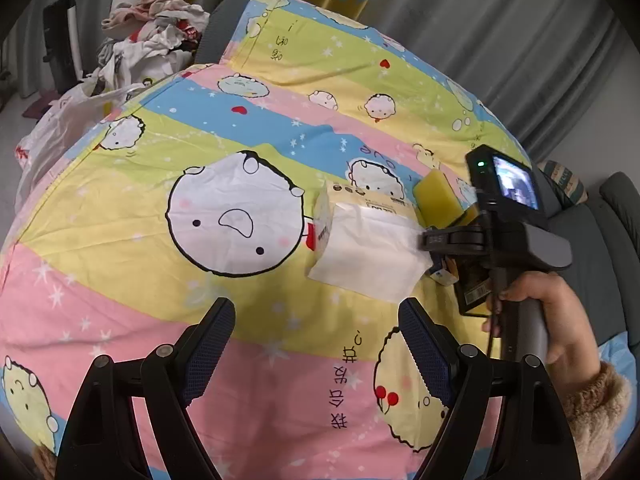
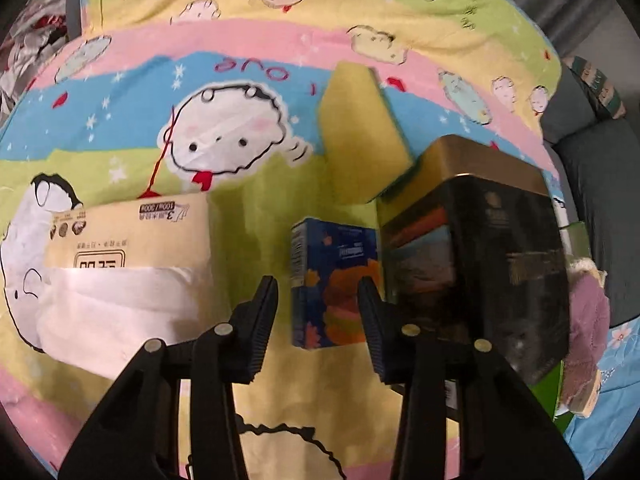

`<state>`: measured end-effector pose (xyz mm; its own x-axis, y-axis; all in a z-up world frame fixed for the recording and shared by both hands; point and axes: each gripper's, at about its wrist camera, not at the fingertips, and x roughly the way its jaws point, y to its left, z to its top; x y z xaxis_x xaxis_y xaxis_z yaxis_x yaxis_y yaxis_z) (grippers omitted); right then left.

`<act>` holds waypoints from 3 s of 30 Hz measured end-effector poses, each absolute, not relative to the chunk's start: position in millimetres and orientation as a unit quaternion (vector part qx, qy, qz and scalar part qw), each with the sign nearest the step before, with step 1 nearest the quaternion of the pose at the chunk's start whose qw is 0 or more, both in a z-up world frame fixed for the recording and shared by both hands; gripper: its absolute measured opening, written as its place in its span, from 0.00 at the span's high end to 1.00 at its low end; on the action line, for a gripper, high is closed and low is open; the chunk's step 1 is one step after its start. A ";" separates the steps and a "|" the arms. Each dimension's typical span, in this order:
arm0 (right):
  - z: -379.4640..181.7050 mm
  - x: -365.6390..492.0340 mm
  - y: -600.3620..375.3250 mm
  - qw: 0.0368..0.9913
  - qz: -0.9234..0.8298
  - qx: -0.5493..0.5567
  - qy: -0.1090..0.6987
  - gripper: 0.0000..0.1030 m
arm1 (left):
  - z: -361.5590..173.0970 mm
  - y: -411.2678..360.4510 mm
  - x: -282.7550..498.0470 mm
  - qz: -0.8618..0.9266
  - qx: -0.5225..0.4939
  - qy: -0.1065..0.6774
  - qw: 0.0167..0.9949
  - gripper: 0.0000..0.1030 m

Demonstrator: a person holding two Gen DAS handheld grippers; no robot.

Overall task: Organize soft objects
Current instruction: 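Grasp the blue Tempo tissue packet with the right gripper and lift, then carry the Tempo packet with the right gripper over the box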

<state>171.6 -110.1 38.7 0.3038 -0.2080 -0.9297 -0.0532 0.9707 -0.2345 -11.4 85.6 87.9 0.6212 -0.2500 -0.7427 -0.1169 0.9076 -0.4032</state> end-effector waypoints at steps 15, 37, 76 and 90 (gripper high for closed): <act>47.7 157.7 -123.4 0.821 -0.009 -0.088 0.564 0.77 | 88.7 82.1 -13.1 -0.048 -0.202 0.437 0.875 0.18; 64.0 5.1 -113.1 0.817 0.173 0.005 0.550 0.56 | 91.0 68.1 -17.4 -0.055 -0.177 0.439 0.879 0.18; 22.9 11.1 -155.7 0.779 0.236 0.193 0.549 0.51 | 24.1 -25.1 -18.0 -0.181 -0.173 0.543 0.801 0.44; 56.5 -5.0 -166.4 0.812 0.244 0.194 0.494 0.55 | 68.4 -34.0 -43.5 -0.194 -0.121 0.442 0.868 0.44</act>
